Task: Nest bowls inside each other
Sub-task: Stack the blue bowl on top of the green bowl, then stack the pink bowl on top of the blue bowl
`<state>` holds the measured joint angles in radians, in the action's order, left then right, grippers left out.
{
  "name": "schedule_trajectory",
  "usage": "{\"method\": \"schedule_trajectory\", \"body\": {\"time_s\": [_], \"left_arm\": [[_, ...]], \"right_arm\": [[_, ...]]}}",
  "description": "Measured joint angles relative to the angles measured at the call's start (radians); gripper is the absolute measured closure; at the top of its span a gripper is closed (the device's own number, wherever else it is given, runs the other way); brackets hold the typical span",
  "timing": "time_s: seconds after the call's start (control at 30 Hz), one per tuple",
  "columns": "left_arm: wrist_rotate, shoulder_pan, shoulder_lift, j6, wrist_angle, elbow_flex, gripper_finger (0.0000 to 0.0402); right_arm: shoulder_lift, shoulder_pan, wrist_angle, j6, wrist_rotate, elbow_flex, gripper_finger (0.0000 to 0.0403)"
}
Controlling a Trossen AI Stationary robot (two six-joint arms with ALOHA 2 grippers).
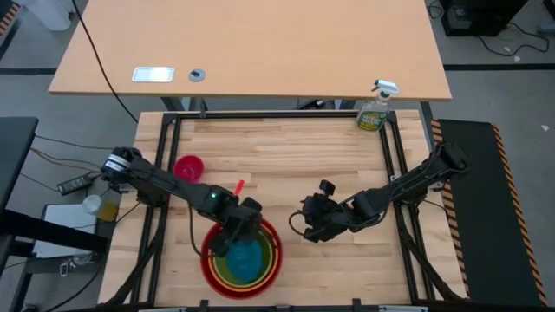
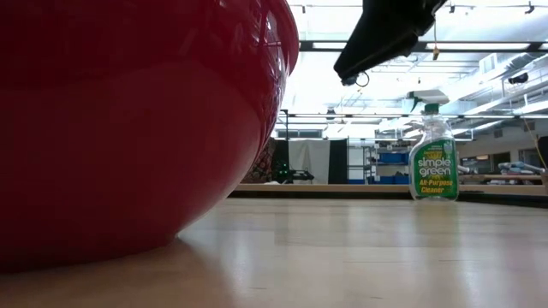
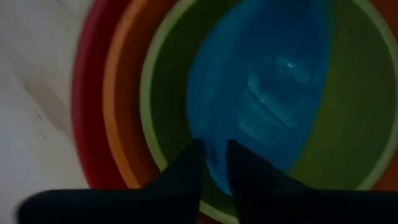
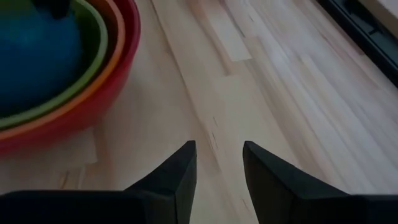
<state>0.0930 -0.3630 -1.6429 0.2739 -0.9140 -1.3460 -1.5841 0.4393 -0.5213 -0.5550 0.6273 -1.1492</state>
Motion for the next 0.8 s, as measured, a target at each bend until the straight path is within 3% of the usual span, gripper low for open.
{"method": "schedule_trajectory", "body": {"time_s": [0.2,0.33,0.53,0.67,0.8], "left_arm": [[-0.026,0.002,0.029,-0.015,0.033,0.0,0.0211],[-0.049,0.003,0.076,-0.02,0.022,0.0,0.017],[-0.147,-0.001,0.201,-0.017,-0.012,0.033,0.018],[-0.154,0.009,0.328,-0.041,0.021,0.151,0.0205],[-0.226,0.057,0.476,-0.078,0.017,0.284,0.0222]], "right_arm": [[0.0,0.0,0.022,0.01,0.0,0.0,0.0264],[0.0,0.0,0.024,0.001,0.0,0.0,0.0264],[0.0,0.013,0.028,-0.011,0.0,0.0,0.0264],[0.0,0.035,0.059,-0.011,0.004,0.0,0.0264],[-0.001,0.05,0.107,-0.011,0.006,0.0,0.0264]]}}
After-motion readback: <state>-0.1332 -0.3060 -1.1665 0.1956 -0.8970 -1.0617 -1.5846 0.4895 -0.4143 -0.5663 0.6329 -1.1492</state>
